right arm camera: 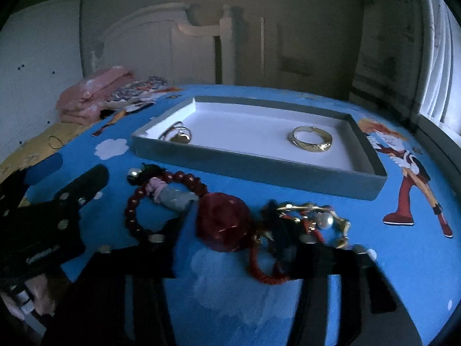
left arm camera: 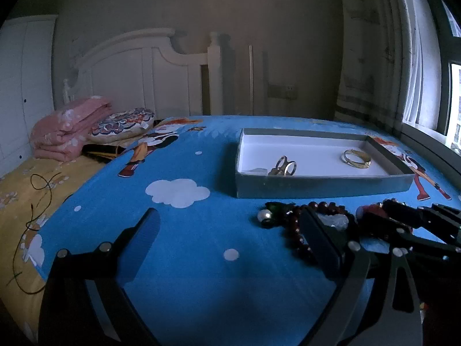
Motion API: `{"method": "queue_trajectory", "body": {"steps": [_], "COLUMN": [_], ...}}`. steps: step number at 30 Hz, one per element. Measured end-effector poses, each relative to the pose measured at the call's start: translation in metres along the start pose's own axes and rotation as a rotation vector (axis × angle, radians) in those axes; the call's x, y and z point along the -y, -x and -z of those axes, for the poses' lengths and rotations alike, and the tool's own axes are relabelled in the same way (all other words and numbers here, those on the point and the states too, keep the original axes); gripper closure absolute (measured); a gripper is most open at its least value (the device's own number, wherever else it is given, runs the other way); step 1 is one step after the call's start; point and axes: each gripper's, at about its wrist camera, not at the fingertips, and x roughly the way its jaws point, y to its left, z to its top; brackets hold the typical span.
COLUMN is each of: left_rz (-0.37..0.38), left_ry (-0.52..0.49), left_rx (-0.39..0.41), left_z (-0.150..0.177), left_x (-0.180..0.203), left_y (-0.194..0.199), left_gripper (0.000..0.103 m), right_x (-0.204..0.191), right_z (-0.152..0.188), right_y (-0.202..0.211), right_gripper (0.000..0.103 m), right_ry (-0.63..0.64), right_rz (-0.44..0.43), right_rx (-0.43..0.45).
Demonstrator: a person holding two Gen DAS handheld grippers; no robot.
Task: Organize jewelry
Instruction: 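Move the right gripper back to the red rose ornament, then grasp the red rose with the right gripper while the left gripper grasps the bead bracelet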
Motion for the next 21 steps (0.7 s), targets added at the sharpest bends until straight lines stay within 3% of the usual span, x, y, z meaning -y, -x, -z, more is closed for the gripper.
{"method": "queue_trajectory", "body": {"steps": [9,13,17,21], "left_rz": [0.104,0.084,0.086,-0.008], "left_ry": [-0.051,-0.072,-0.050,-0.067], "left_rx": [-0.027,0.007,-0.060,-0.122], "left_z": [-0.005,-0.010,-0.015,-0.017], "left_x": [0.026,0.043,0.053,0.069], "left_y": [0.003,0.001,-0.014,-0.032], "left_gripper": [0.009,0.009,0.009,0.010], "right_x": [0.003,0.020,0.036,0.044], "right_z": [0.002,0.004,0.008,0.015], "right_y": [0.044,0.062,0.059,0.064], "right_gripper": [0.068,0.068,0.068,0.067], "right_ry": [0.013,-0.022,-0.055,-0.052], "right_rz": [0.073,0.118,0.146,0.156], "right_rx": [0.108,0.137,0.113,0.115]}}
